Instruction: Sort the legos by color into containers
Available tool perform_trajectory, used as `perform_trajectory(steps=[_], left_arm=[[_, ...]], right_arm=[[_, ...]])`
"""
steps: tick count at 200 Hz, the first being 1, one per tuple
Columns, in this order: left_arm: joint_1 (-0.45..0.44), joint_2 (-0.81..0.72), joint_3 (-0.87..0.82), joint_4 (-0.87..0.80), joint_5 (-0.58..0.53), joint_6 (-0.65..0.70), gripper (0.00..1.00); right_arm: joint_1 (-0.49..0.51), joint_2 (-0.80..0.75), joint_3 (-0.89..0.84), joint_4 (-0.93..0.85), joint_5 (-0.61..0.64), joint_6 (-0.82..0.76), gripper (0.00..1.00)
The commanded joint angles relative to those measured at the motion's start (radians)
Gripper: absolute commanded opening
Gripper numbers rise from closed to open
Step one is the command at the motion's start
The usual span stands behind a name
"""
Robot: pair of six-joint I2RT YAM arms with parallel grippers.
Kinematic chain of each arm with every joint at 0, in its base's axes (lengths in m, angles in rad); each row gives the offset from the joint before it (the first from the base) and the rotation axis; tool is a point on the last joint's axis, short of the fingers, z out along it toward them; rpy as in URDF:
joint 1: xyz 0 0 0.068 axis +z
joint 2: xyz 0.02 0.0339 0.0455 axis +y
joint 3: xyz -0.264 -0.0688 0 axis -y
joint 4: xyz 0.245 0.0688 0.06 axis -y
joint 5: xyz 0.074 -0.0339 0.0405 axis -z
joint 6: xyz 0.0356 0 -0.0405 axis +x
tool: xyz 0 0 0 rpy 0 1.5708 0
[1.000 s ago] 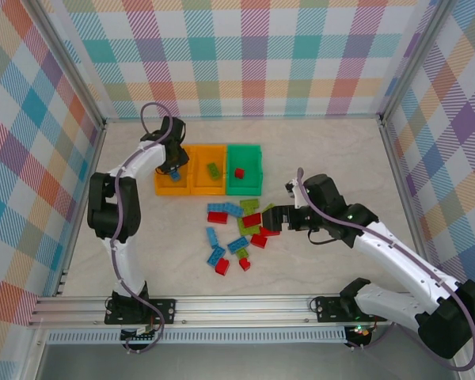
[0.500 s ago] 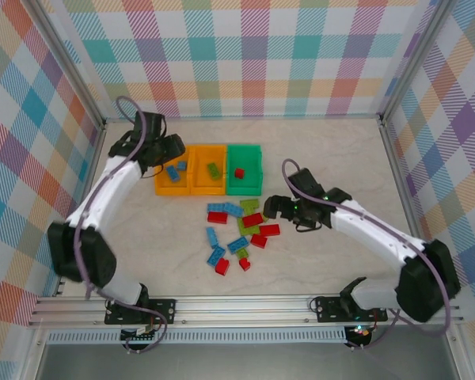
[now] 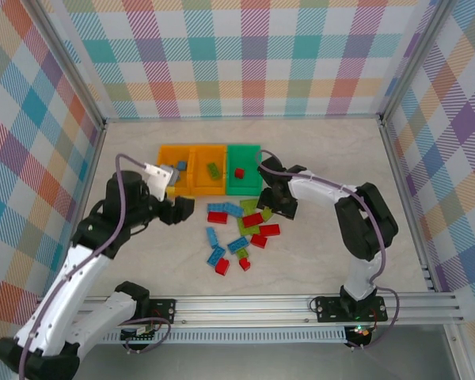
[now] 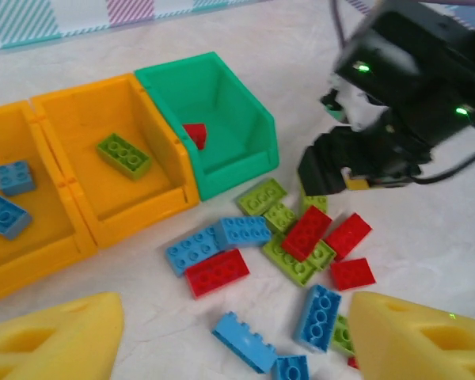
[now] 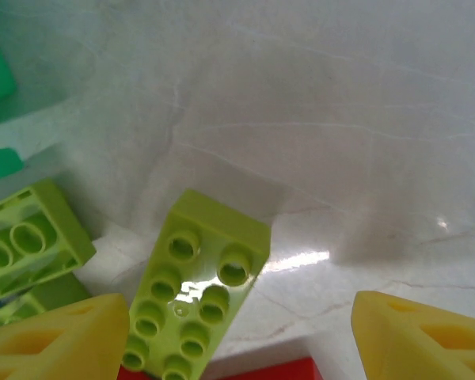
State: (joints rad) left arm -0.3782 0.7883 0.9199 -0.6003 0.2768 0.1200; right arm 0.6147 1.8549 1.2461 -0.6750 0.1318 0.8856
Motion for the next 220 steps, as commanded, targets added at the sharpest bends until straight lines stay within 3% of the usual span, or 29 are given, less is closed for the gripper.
perform_trajectory(steps=[1,16,43,95,117,148,164,178,202,220], left_arm=[[-0.010,-0.052,-0.079,0.079,0.050,0.113,0.85],[-0.017,-0.057,-0.102,0.071,0.050,0.140,0.92],[-0.032,-0.062,-0.128,0.080,0.065,0.190,1.00],[-0.050,-0.082,-0.186,0.085,0.125,0.278,1.00],[-0.051,-0.081,-0.191,0.108,0.076,0.267,1.00],[-0.051,-0.072,-0.183,0.154,-0.189,0.195,1.00],[-0.046,-0.071,-0.181,0.164,-0.248,0.176,1.00],[-0.044,-0.074,-0.185,0.140,-0.220,0.201,1.00],[-0.045,-0.077,-0.204,0.099,-0.065,0.272,1.00],[-0.045,-0.065,-0.216,0.097,0.011,0.301,1.00]], right_arm=[[0.002,0.050,0.052,-0.021,-0.025,0.030,0.74],[0.002,0.070,0.058,-0.012,-0.025,0.032,0.70],[0.002,0.089,0.054,-0.003,-0.022,0.039,0.48],[-0.026,-0.009,0.030,0.027,0.050,-0.012,0.26],[-0.024,-0.095,0.048,0.101,0.055,-0.149,0.25],[0.038,-0.160,0.079,0.329,-0.049,-0.437,0.23],[0.072,-0.114,0.152,0.366,-0.134,-0.548,0.24],[0.081,-0.042,0.257,0.356,-0.186,-0.608,0.24],[0.082,0.087,0.395,0.361,-0.333,-0.737,0.30],[0.082,0.176,0.484,0.375,-0.339,-0.758,0.30]])
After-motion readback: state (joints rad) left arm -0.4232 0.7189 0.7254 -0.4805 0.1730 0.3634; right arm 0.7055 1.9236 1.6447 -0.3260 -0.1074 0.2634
